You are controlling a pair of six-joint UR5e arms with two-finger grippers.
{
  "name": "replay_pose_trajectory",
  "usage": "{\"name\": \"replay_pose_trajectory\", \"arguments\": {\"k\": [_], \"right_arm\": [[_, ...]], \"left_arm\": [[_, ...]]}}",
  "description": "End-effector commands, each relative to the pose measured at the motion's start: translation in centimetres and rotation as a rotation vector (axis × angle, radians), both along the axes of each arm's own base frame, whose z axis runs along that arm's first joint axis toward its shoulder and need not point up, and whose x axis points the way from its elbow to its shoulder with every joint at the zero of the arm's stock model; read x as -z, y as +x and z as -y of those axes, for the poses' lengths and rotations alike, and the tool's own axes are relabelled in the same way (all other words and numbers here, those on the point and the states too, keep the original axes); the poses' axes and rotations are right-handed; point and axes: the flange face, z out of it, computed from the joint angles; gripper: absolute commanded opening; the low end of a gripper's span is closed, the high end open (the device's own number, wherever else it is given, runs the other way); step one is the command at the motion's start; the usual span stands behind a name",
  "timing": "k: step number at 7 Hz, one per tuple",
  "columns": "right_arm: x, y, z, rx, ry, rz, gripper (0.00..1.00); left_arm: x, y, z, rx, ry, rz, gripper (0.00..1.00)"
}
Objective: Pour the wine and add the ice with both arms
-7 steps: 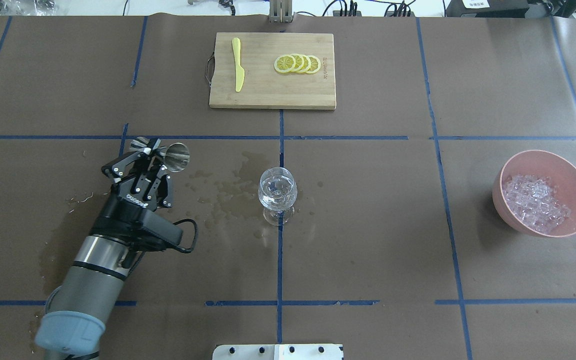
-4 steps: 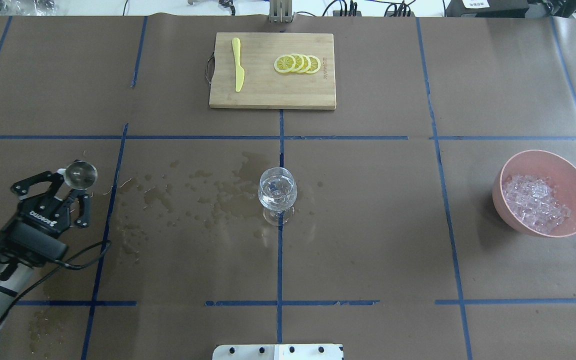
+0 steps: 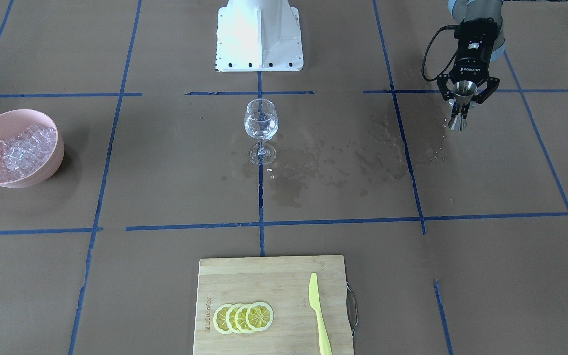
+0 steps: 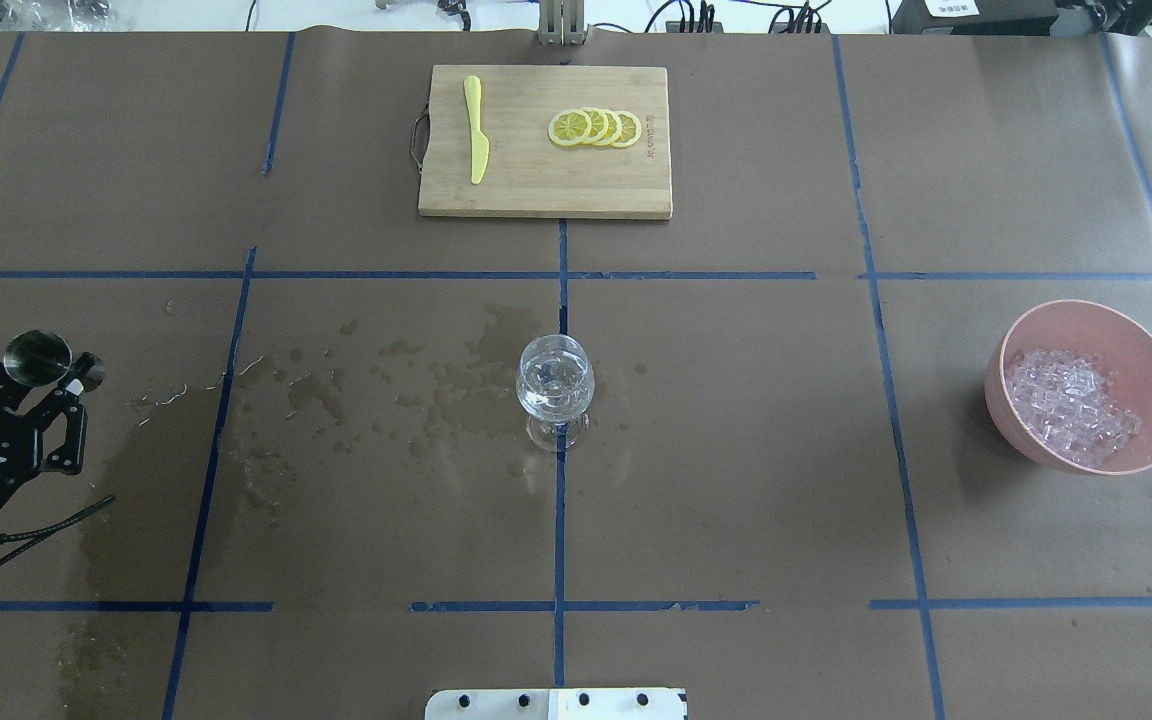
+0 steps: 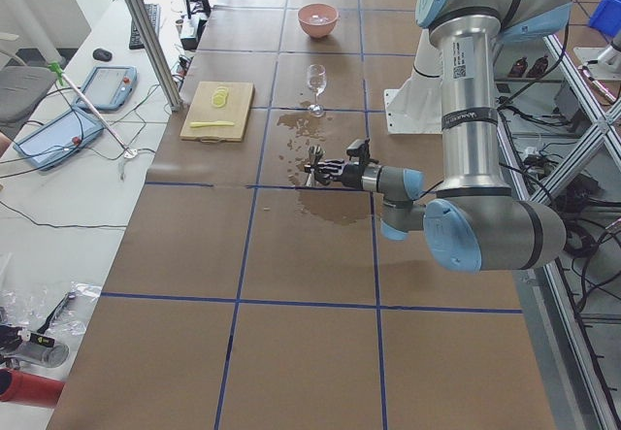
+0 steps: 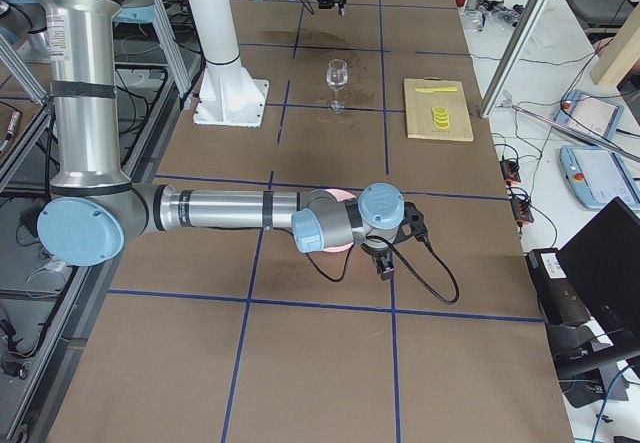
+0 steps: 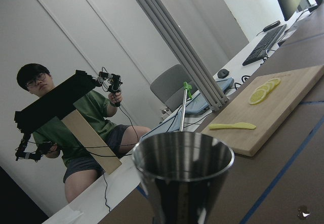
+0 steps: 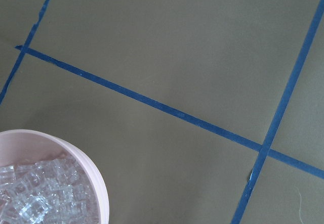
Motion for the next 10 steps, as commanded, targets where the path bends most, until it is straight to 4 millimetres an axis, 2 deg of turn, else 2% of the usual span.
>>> {"name": "replay_pose_trajectory", "arguments": {"k": [1, 3, 5, 6, 8, 9, 10], "right_arm": [[0.8, 0.0, -0.3, -0.016, -0.008, 0.004, 1.00], [0.9, 0.0, -0.3, -0.018, -0.009, 0.006, 1.00], [0.6, 0.0, -0.5, -0.018, -0.013, 0.006, 1.00], [0.6, 0.0, -0.6, -0.018, -0.016, 0.006, 1.00], [0.2, 0.0, -1.1, -0.017, -0.026, 0.011, 1.00], [-0.1, 0.1, -1.3, -0.016, -0.029, 0.010, 1.00], [0.0, 0.1, -1.4, -0.017, -0.029, 0.010, 1.00]], "left_arm": [[-5.5, -0.3, -0.1, -0.017, -0.058, 0.061, 0.00], [-7.8, -0.6, -0.1, 0.002, -0.073, 0.095, 0.00], [-7.9, 0.3, -0.6, 0.000, -0.155, -0.087, 0.00], [-8.4, 0.8, -1.5, 0.019, -0.157, -0.082, 0.00], [-8.3, 1.9, -3.3, 0.011, -0.195, -0.183, 0.00], [-7.6, 2.9, -3.9, -0.012, -0.235, -0.290, 0.00], [-6.5, 5.0, -4.5, -0.034, -0.259, -0.369, 0.00]]}}
